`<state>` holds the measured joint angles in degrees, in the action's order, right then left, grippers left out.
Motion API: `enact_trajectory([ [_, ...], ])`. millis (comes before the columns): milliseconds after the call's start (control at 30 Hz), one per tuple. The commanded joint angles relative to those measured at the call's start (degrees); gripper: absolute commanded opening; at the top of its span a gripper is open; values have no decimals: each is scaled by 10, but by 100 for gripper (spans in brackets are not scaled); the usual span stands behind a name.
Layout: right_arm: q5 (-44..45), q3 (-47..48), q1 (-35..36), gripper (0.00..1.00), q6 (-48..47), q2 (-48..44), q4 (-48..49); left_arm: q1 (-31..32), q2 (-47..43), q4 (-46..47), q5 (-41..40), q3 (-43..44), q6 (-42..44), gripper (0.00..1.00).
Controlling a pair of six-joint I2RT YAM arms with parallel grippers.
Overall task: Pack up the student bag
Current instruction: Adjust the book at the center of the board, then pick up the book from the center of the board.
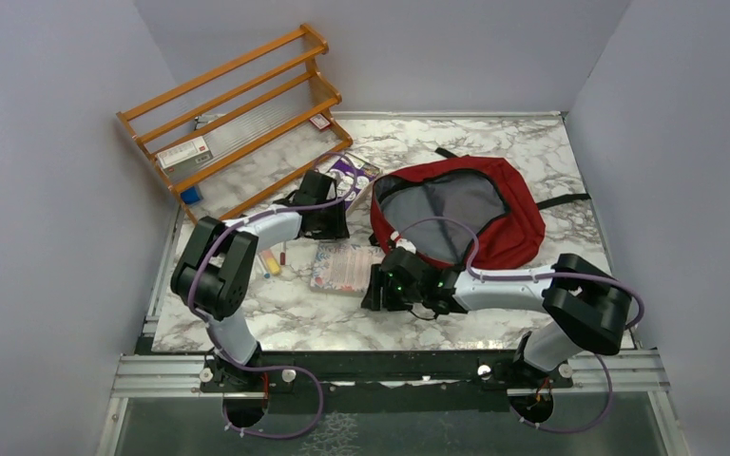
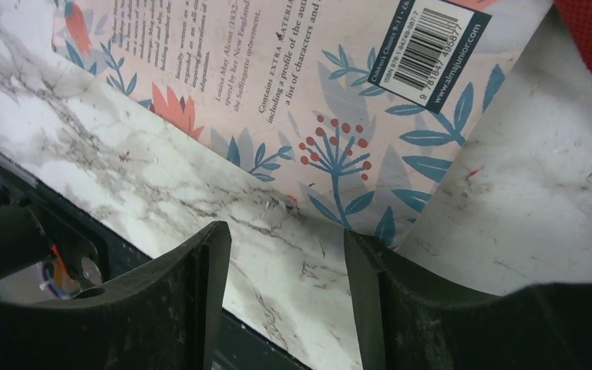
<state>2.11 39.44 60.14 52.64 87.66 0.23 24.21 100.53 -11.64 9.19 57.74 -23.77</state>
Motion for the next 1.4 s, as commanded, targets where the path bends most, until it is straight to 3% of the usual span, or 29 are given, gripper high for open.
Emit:
enact_trajectory([
  [0, 101, 32, -1, 62, 15, 26, -43, 0, -36, -21, 17, -61, -11, 41],
  [233, 134, 71, -14, 62, -28, 45, -52, 0, -130, -49, 26, -141, -67, 41],
  [500, 20, 109, -64, 61, -141, 94, 40, 0, -236, -60, 55, -217, -118, 41],
  [767, -69, 184, -121, 60, -193, 151, 49, 1, -298, -74, 64, -256, -137, 41],
  [867, -65, 196, -128, 62, -201, 145, 27, 1, -317, -73, 72, -263, -147, 41],
  [1133, -49, 147, -127, 74, -112, 55, -47, 2, -335, -60, 59, -247, -127, 47],
  [1367, -29, 99, -87, 78, -18, 38, -72, 2, -308, -40, 57, -245, -118, 52],
])
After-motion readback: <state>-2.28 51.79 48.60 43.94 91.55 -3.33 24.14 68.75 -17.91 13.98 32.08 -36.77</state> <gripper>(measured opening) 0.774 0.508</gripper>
